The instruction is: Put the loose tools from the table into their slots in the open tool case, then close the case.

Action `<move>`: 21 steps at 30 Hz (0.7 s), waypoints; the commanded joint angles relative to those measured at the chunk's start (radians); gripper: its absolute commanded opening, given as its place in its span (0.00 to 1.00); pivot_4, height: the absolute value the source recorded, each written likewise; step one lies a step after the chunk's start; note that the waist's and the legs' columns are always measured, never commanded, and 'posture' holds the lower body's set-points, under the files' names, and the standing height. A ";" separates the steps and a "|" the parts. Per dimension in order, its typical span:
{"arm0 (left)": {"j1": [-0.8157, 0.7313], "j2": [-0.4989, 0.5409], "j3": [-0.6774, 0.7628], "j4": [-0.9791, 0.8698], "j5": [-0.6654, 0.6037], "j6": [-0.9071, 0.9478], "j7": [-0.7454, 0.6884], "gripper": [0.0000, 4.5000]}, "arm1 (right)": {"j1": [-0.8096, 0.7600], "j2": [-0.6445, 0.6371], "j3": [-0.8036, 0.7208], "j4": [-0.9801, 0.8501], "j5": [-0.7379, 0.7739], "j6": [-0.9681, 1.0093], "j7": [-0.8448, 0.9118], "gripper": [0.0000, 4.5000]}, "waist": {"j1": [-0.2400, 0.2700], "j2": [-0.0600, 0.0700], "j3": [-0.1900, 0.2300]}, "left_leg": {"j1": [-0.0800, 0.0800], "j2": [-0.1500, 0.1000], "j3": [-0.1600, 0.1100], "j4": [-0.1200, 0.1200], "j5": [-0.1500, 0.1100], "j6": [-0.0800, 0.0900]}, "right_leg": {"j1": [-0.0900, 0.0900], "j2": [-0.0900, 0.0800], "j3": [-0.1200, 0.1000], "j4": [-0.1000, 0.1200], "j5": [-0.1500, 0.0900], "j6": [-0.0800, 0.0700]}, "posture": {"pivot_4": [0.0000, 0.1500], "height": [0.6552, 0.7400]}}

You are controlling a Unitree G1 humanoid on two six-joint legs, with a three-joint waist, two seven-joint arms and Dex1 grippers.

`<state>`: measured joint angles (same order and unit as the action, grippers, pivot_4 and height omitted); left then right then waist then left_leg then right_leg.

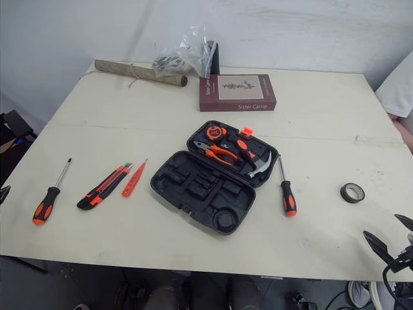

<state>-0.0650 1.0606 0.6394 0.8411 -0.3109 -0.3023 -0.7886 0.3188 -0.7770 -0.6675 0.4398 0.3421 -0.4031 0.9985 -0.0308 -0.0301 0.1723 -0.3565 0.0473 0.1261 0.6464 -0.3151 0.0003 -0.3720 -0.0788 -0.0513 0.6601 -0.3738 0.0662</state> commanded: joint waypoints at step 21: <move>-0.346 -0.157 -0.471 -0.778 -0.018 0.547 -0.034 0.93 | -0.146 -0.060 0.401 -0.886 0.201 0.725 -0.105 0.95 | 0.005 0.000 0.000 | -0.004 0.000 -0.002 0.003 0.002 -0.003 | -0.002 0.002 0.000 0.001 0.000 0.000 | 1.00 1.00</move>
<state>-0.3509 0.9045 0.2005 0.0438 -0.3640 0.2269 -0.8236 0.1911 -0.8116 -0.2885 -0.4016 0.5675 0.2929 0.9094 -0.0254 -0.0300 0.1724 -0.3612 0.0470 0.1242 0.6497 -0.3118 -0.0025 -0.3741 -0.0770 -0.0515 0.6614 -0.3737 0.0662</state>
